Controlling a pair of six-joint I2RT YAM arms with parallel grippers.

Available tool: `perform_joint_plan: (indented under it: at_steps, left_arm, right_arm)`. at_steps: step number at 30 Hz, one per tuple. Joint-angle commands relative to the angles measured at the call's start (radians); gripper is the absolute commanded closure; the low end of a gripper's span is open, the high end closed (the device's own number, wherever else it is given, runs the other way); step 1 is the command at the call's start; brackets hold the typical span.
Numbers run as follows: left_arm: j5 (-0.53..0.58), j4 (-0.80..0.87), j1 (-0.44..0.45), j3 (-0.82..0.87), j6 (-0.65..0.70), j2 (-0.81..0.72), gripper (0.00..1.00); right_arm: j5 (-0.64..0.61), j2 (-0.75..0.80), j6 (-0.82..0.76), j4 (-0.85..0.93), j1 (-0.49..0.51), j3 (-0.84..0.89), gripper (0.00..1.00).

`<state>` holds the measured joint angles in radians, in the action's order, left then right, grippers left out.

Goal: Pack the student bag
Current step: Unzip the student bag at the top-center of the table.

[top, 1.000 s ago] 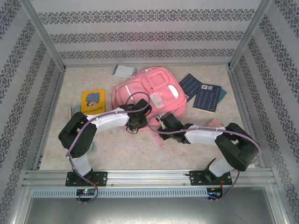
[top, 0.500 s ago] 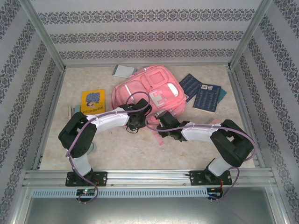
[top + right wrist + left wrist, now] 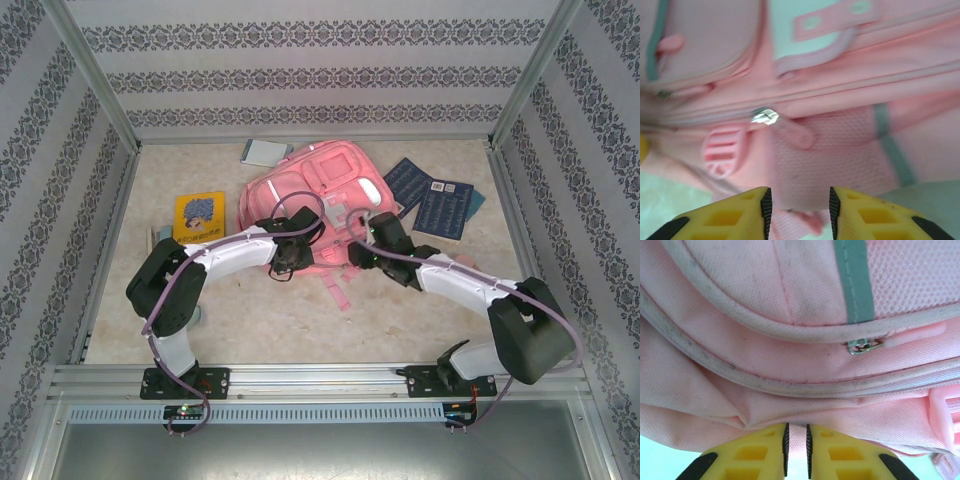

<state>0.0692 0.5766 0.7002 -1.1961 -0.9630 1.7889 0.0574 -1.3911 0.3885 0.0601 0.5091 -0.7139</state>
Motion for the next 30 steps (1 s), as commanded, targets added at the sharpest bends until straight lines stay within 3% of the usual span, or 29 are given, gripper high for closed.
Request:
perform_joint_plan:
  at_steps: [1, 6, 12, 20, 24, 30]
  left_arm:
    - [0.036, 0.021, 0.0, -0.015, 0.065, -0.05, 0.77]
    - [0.025, 0.03, 0.062, 0.009, 0.038, -0.1, 0.73]
    - [-0.031, -0.01, 0.116, 0.112, -0.056, -0.093, 0.74]
    - [0.085, 0.042, 0.085, 0.066, -0.018, -0.018, 0.75]
    - [0.133, 0.049, 0.054, 0.05, 0.032, -0.012, 0.75]
    - [0.085, -0.102, 0.085, 0.124, 0.103, -0.076, 0.72]
  right_arm:
    - [0.163, -0.032, 0.186, 0.059, -0.119, -0.03, 0.58]
    - [0.207, -0.108, 0.263, 0.073, -0.203, -0.082, 0.44]
    - [0.175, -0.231, 0.285, 0.162, -0.225, -0.201, 0.46]
    - [0.231, -0.305, 0.333, 0.168, -0.184, -0.218, 0.87]
    - [0.218, -0.272, 0.362, 0.176, -0.129, -0.194, 0.92]
    - [0.219, -0.254, 0.432, 0.172, -0.09, -0.165, 1.0]
